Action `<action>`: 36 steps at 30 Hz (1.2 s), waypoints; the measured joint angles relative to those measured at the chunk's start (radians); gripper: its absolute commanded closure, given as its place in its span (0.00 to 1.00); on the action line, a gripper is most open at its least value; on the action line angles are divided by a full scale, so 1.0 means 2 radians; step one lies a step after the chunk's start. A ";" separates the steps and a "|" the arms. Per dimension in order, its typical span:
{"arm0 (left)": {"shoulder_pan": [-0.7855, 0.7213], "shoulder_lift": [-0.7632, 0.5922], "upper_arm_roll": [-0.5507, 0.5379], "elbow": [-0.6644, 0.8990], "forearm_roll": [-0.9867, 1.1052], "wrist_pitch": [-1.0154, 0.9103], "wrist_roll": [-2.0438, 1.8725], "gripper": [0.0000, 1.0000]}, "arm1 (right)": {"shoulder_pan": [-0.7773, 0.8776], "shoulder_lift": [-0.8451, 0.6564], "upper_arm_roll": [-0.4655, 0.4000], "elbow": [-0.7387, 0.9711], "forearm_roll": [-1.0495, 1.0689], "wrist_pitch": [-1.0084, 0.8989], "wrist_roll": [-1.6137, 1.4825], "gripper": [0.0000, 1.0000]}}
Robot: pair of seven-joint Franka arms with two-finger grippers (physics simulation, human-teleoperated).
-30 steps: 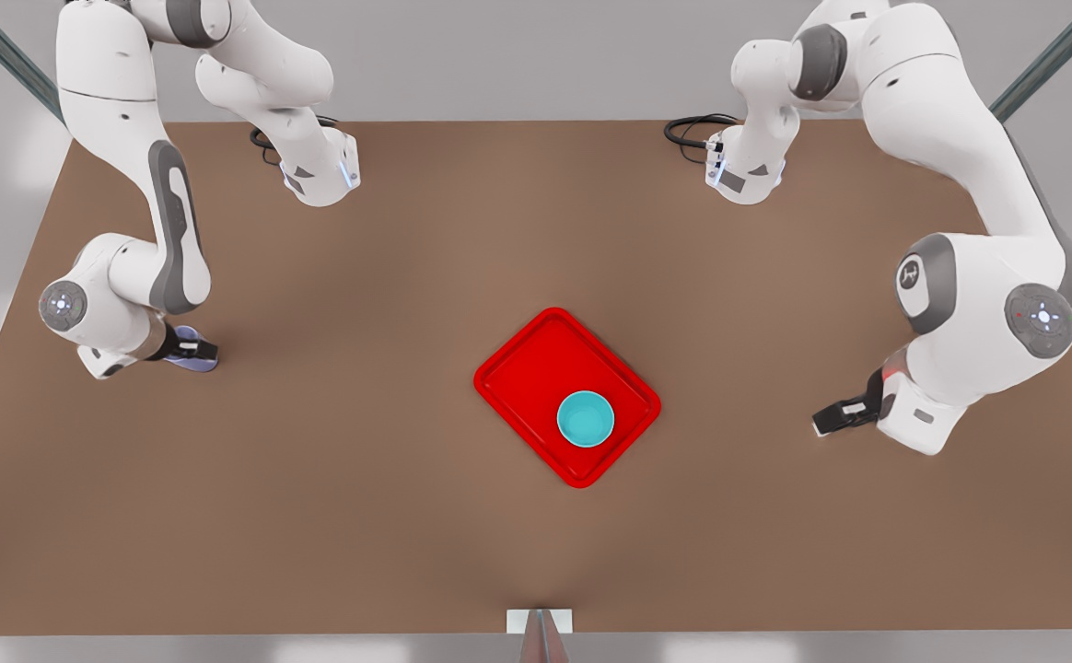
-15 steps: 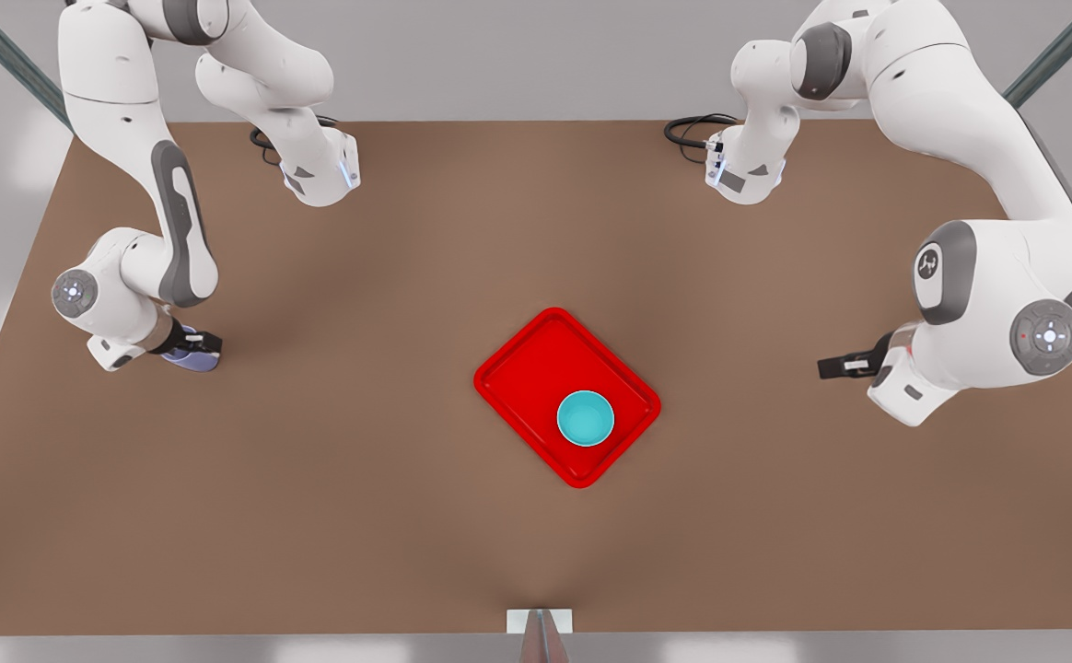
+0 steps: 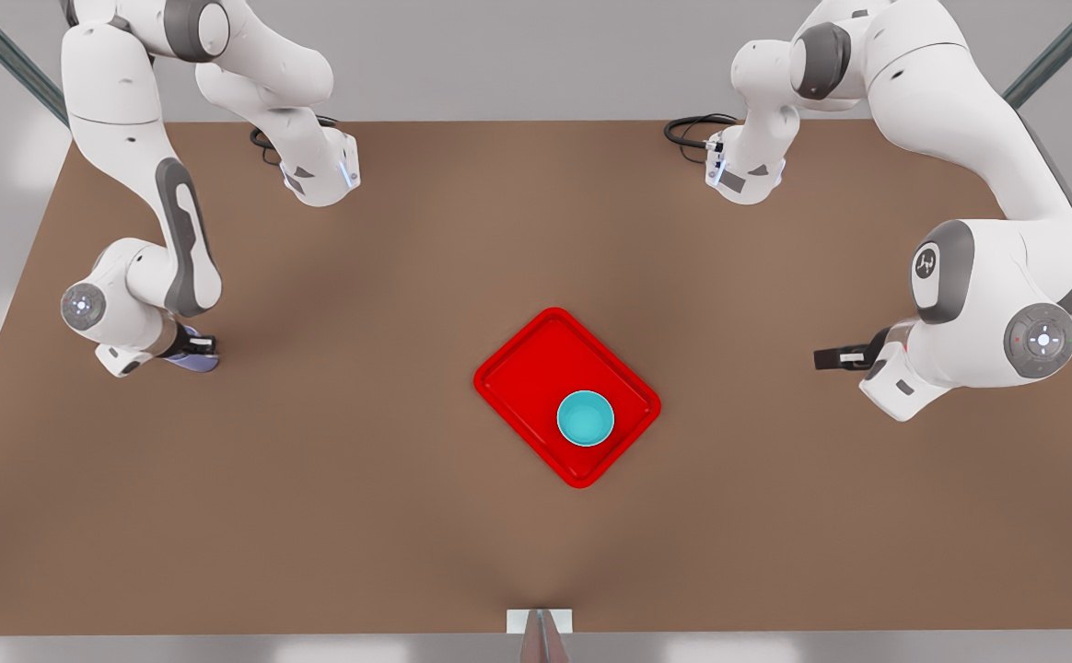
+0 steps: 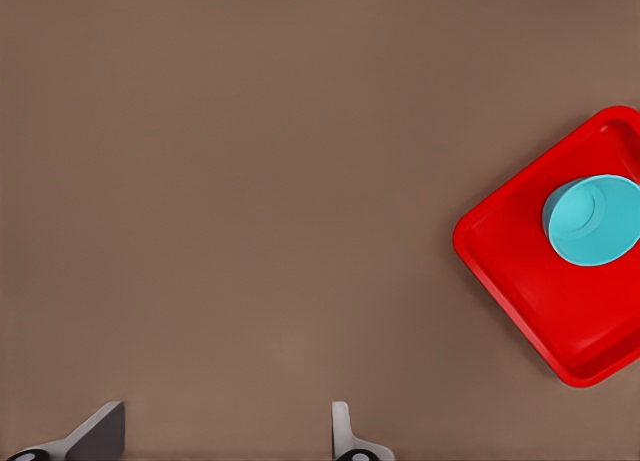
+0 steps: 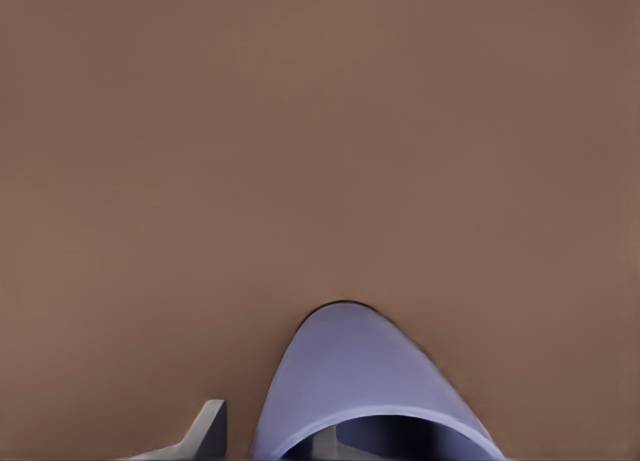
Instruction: Place the bowl on the tray with the left arm and the cup on the tray with the right arm
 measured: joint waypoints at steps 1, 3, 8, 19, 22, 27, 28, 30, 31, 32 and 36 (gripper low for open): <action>0.000 0.000 0.000 0.000 0.000 -0.001 0.001 0.00 | 0.000 0.000 0.000 0.002 0.000 -0.002 -0.002 0.75; 0.000 0.000 0.000 0.000 0.000 -0.001 0.004 0.00 | 0.000 0.000 -0.001 0.006 0.000 -0.008 -0.005 0.79; -0.001 0.000 -0.001 0.000 0.000 -0.002 0.008 0.00 | 0.006 -0.001 -0.002 0.031 -0.002 -0.031 -0.012 0.79; -0.005 0.000 -0.003 0.000 -0.001 -0.008 0.014 0.00 | 0.361 0.047 0.001 0.249 0.006 -0.154 0.024 0.79; -0.005 0.000 -0.003 0.000 -0.001 -0.009 0.014 0.00 | 0.443 0.104 0.005 0.339 0.018 -0.166 0.075 0.79; -0.005 0.000 -0.003 0.000 -0.001 -0.009 0.016 0.00 | 0.489 0.169 0.016 0.400 0.028 -0.147 0.154 0.79; -0.005 0.000 -0.003 0.000 -0.001 -0.009 0.016 0.00 | 0.495 0.179 0.017 0.402 0.029 -0.137 0.168 0.79; -0.005 0.000 -0.003 0.000 -0.002 -0.009 0.016 0.00 | 0.503 0.191 0.018 0.402 0.030 -0.118 0.193 0.79; -0.005 0.000 -0.003 0.000 -0.002 -0.009 0.016 0.00 | 0.506 0.196 0.018 0.402 0.030 -0.110 0.204 0.79; -0.005 0.000 -0.003 0.000 -0.002 -0.009 0.017 0.00 | 0.509 0.201 0.018 0.403 0.030 -0.103 0.215 0.79; -0.005 0.000 -0.003 0.000 -0.002 -0.009 0.017 0.00 | 0.512 0.222 0.023 0.403 0.032 -0.073 0.252 0.79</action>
